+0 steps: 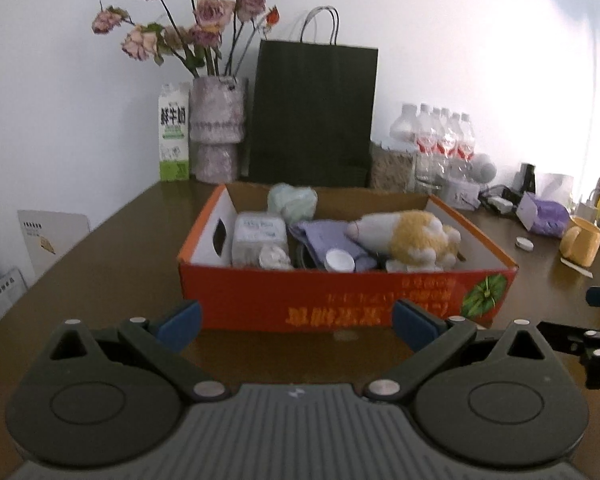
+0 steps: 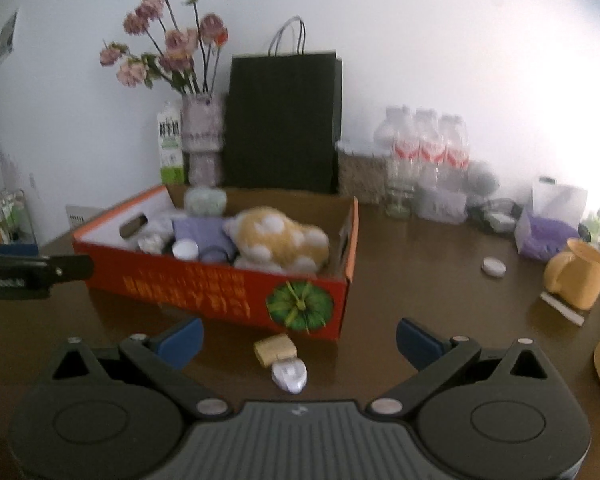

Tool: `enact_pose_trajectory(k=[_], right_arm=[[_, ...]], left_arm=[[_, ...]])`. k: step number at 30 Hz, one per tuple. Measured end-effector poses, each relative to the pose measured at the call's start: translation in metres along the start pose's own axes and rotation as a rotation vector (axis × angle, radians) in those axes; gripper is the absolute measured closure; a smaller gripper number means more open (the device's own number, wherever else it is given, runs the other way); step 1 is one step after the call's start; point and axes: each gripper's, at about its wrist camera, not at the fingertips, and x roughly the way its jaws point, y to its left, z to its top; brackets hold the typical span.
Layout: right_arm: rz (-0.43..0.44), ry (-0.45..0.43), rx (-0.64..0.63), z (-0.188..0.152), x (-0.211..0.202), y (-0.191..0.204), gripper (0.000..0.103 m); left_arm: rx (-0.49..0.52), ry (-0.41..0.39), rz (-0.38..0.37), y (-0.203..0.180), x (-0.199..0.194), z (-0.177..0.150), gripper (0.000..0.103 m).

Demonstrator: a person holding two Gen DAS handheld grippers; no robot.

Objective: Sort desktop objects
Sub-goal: 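Lift both open tools out of the box toward the table, then grasp the small white plastic piece with the right tool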

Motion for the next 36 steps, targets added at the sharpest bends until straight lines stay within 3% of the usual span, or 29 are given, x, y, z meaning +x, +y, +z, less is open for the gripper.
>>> enact_pose_trajectory(k=[8,16,21,23,25,26,36], right_arm=[[0.001,0.067,-0.008,-0.013,0.024,-0.001,0.001],[-0.001,0.131,-0.009,-0.015,0.050,-0.007,0.013],[0.046,0.164,-0.003,-0.015,0.061,-0.010,0.044],[0.068,0.172,-0.004,-0.016,0.064,-0.009,0.051],[0.089,0.176,-0.007,-0.016,0.065,-0.008,0.065],[0.099,0.180,-0.008,-0.016,0.066,-0.008,0.078],[0.122,0.139,-0.009,-0.013,0.058,-0.018,0.079]], left_arm=[[0.012,0.061,-0.003,-0.004,0.011,-0.013,0.000],[-0.001,0.103,-0.004,-0.002,0.018,-0.020,0.000],[0.003,0.130,0.006,-0.006,0.023,-0.022,0.000],[0.004,0.139,0.006,-0.008,0.026,-0.023,0.000],[0.006,0.144,0.002,-0.010,0.028,-0.023,0.000],[0.009,0.146,0.002,-0.012,0.028,-0.023,0.000],[0.040,0.163,-0.055,-0.043,0.039,-0.019,0.000]])
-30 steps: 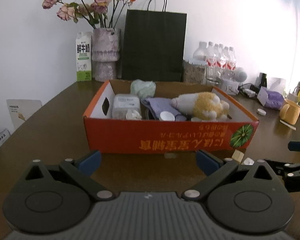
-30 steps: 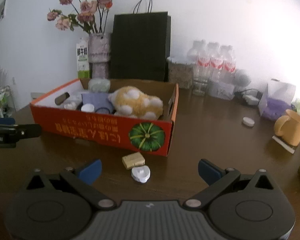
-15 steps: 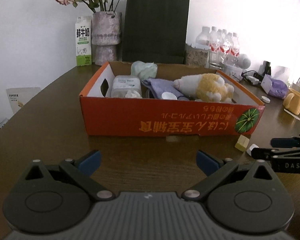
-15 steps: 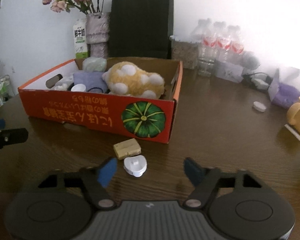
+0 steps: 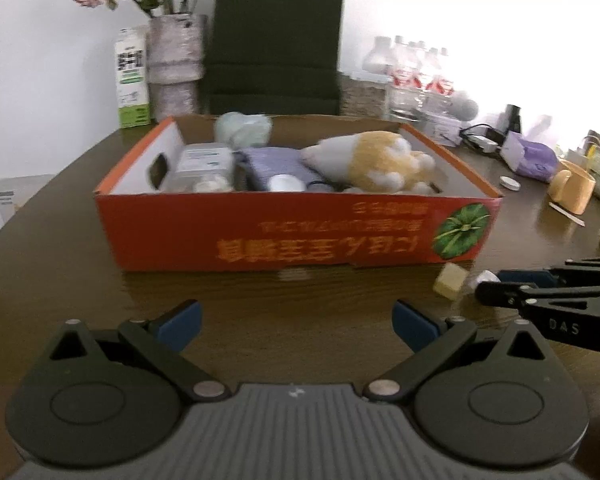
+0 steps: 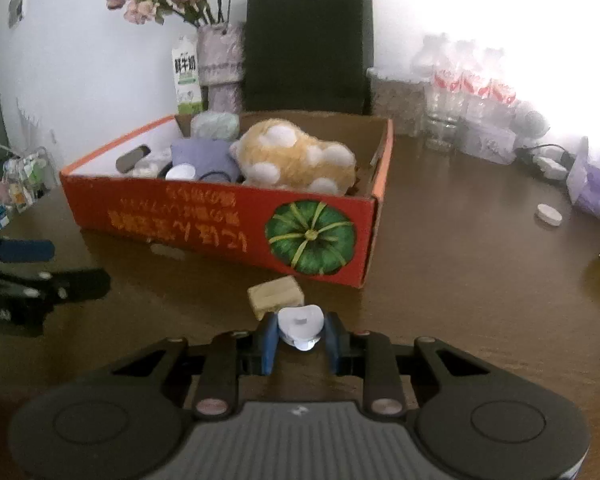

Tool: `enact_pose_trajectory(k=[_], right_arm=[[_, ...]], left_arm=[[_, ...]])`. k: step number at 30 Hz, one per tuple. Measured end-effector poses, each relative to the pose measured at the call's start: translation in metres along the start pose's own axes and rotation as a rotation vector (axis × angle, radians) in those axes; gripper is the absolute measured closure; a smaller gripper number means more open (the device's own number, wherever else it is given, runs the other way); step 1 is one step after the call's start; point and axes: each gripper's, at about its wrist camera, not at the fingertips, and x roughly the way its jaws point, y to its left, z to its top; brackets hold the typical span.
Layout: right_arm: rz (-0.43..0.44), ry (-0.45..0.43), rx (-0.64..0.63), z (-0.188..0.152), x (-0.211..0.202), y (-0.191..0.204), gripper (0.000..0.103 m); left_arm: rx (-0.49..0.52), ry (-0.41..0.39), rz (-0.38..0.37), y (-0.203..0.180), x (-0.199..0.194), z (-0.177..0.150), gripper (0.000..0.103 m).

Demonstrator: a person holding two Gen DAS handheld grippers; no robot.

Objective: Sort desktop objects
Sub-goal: 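Grasp the small white plastic piece with the right tool, then grasp the beige block with the left tool while the right tool holds the white piece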

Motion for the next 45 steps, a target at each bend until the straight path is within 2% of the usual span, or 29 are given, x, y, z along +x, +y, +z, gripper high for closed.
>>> enact_pose_trajectory(k=[10,19,25,28,33,35,38,43,45], right_arm=[[-0.041,-0.056,0.022,0.004,-0.017,-0.036,0.079],[-0.049,-0.072,0.029,0.000,-0.017,-0.060,0.079],[-0.052,-0.085,0.035,-0.002,-0.015,-0.065,0.079],[-0.044,-0.090,0.043,-0.003,-0.014,-0.067,0.079],[-0.036,-0.096,0.052,-0.005,-0.013,-0.069,0.079],[-0.032,-0.097,0.053,-0.005,-0.012,-0.070,0.079],[-0.026,-0.098,0.053,-0.006,-0.012,-0.070,0.079],[-0.020,-0.090,0.052,-0.007,-0.008,-0.069,0.079],[-0.016,-0.091,0.054,-0.007,-0.008,-0.069,0.079]], left_arm=[[0.034,0.015,-0.054,-0.048,0.022,0.013,0.000],[0.055,0.041,-0.041,-0.085,0.048,0.018,0.000],[0.044,0.073,-0.029,-0.097,0.063,0.015,0.005],[0.047,0.072,-0.027,-0.102,0.066,0.015,0.011],[0.058,0.072,-0.022,-0.106,0.070,0.014,0.028],[0.071,0.069,-0.020,-0.109,0.069,0.014,0.041],[0.097,0.068,-0.020,-0.113,0.067,0.013,0.054],[0.116,0.063,-0.034,-0.116,0.063,0.012,0.067],[0.125,0.061,-0.037,-0.117,0.062,0.011,0.068]])
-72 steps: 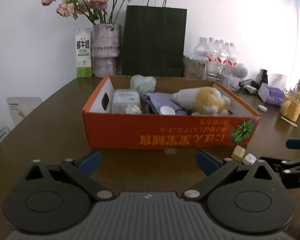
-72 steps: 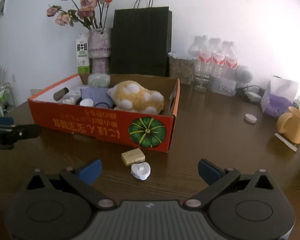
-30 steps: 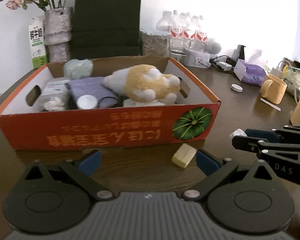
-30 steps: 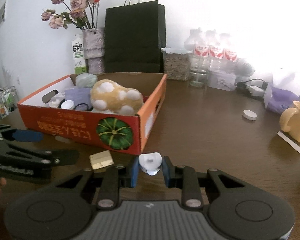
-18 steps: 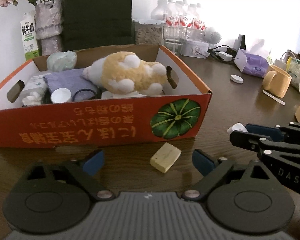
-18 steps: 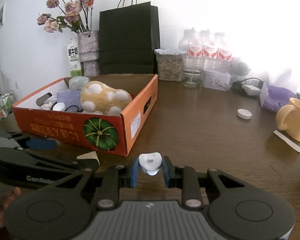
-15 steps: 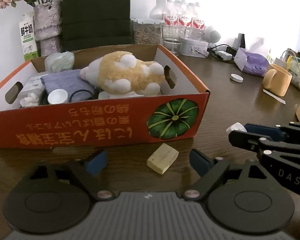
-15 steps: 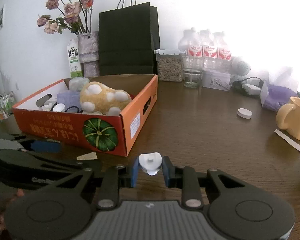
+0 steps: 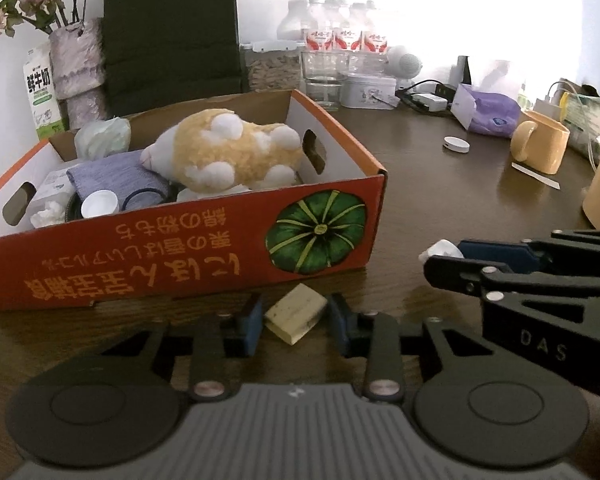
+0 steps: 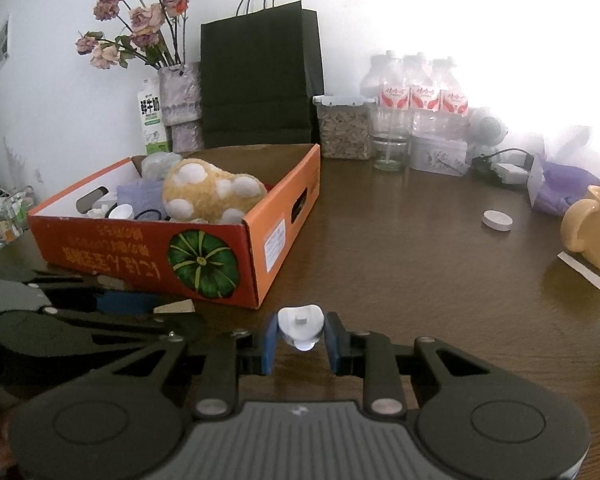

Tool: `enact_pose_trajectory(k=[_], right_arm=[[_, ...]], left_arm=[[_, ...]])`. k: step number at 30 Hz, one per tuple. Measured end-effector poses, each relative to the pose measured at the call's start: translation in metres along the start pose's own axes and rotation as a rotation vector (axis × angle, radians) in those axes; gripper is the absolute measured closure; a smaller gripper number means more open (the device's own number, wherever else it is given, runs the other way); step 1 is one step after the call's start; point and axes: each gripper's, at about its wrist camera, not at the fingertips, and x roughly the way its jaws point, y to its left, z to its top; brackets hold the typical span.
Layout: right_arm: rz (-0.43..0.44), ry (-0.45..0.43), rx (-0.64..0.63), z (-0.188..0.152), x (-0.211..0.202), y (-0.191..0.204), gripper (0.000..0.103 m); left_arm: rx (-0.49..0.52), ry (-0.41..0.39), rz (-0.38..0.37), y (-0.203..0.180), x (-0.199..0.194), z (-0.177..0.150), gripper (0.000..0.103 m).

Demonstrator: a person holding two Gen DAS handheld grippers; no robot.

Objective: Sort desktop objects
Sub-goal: 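Grasp the beige block with the left tool while the right tool holds the white piece, then carry the beige block and white piece into the box and open both tools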

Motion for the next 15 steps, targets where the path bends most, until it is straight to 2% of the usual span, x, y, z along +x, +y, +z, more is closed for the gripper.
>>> enact_pose_trajectory(k=[7,15], right_arm=[[-0.013,-0.022,-0.013,0.003,-0.009,0.007,0.079],[-0.010,-0.058,-0.041,0.014,-0.025,0.032,0.079]], left_arm=[[-0.023,-0.012,-0.029,0.008,-0.010,-0.003,0.068],[-0.036,-0.080,-0.043,0.028,-0.045,-0.001,0.068]])
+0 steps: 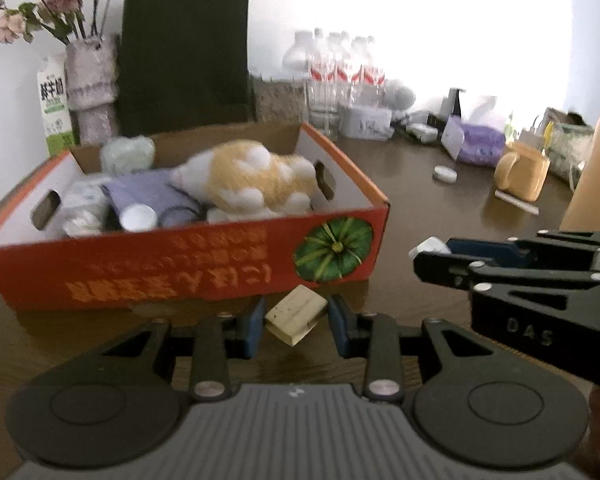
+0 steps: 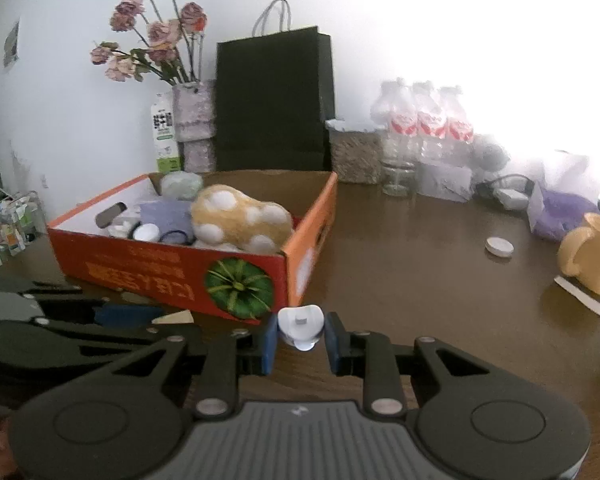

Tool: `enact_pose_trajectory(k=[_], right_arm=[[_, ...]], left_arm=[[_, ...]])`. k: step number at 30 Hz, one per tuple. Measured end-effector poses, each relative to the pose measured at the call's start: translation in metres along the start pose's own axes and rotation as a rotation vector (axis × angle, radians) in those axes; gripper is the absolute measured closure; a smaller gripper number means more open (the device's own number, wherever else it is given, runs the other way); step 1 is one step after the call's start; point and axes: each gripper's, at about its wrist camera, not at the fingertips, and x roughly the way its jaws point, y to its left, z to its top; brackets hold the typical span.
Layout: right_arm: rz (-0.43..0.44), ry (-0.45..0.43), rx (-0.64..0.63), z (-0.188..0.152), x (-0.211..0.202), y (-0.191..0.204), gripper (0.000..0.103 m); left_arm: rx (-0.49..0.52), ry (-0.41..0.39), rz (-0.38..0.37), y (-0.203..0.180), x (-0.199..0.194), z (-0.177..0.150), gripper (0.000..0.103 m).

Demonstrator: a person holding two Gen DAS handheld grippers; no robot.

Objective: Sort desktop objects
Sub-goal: 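Carry the beige block and white piece into the box and open both tools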

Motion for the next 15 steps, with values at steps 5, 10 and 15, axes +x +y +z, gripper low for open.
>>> enact_pose_trajectory(k=[5,10,15], right_arm=[[0.001,-0.041,-0.020,0.019,-0.007,0.020,0.079],[-0.005,-0.068,-0.034,0.041,-0.002,0.040,0.079],[0.008,-0.072,-0.048,0.062,0.014,0.064,0.079]], left_arm=[[-0.013,-0.077,0.003,0.023,-0.027,0.014,0.068],[-0.031,-0.151,0.024,0.054,-0.043,0.030,0.068],[-0.067,-0.198,0.060,0.087,-0.044,0.044,0.068]])
